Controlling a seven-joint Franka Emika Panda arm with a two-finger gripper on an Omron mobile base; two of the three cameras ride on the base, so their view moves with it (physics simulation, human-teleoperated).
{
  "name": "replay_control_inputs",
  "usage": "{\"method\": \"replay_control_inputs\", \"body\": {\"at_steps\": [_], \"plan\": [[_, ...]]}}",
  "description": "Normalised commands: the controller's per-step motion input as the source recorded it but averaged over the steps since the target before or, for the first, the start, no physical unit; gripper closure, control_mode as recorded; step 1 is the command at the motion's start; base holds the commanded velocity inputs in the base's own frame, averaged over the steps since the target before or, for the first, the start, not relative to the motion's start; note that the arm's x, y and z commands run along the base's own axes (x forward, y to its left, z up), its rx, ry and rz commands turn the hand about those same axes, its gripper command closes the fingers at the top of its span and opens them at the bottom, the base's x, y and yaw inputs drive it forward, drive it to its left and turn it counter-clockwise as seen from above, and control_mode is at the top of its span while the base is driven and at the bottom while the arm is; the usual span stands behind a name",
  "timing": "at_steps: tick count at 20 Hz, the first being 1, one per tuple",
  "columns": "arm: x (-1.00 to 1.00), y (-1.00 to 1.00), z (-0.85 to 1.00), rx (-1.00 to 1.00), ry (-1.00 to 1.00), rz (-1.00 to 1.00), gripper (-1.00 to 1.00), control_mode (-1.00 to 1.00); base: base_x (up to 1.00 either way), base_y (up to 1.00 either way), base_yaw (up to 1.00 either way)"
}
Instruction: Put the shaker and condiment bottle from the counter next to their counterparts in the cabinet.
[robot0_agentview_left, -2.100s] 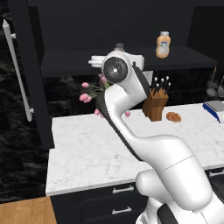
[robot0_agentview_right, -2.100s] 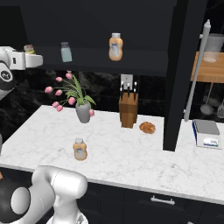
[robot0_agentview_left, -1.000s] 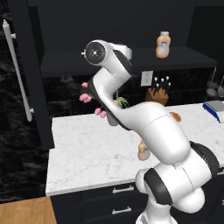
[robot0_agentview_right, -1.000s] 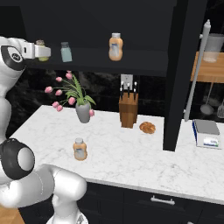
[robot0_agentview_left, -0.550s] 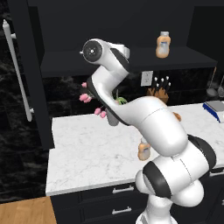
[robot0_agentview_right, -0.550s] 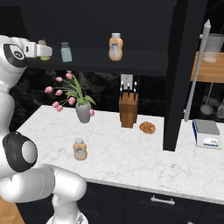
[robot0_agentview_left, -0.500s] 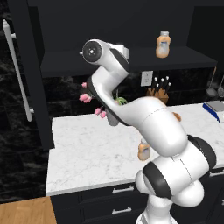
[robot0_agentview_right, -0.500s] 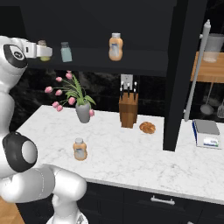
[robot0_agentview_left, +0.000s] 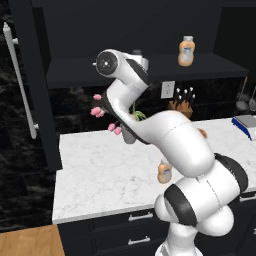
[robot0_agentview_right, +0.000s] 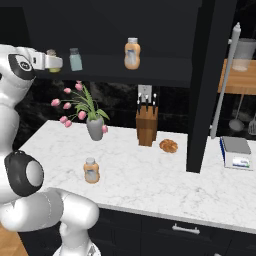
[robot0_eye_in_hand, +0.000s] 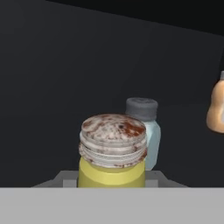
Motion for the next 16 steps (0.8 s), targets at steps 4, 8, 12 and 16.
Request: {"method": "replay_control_inputs", "body": {"at_steps": [4, 8, 12, 16], "plan": [[0.35, -0.17, 0.00, 0.01, 0.00, 0.00, 1.00, -1.00, 0.00, 0.00, 0.00], [0.37, -0.02, 0.00, 0.00, 0.00, 0.00, 1.00, -1.00, 0.00, 0.00, 0.00], [0.33, 0.00, -0.03, 0.00, 0.00, -0.01, 1.00, -1.00, 0.00, 0.00, 0.00], [0.29, 0.00, -0.10, 0.00, 0.00, -0.02, -1.00, -1.00, 0.00, 0.00, 0.00]]}}
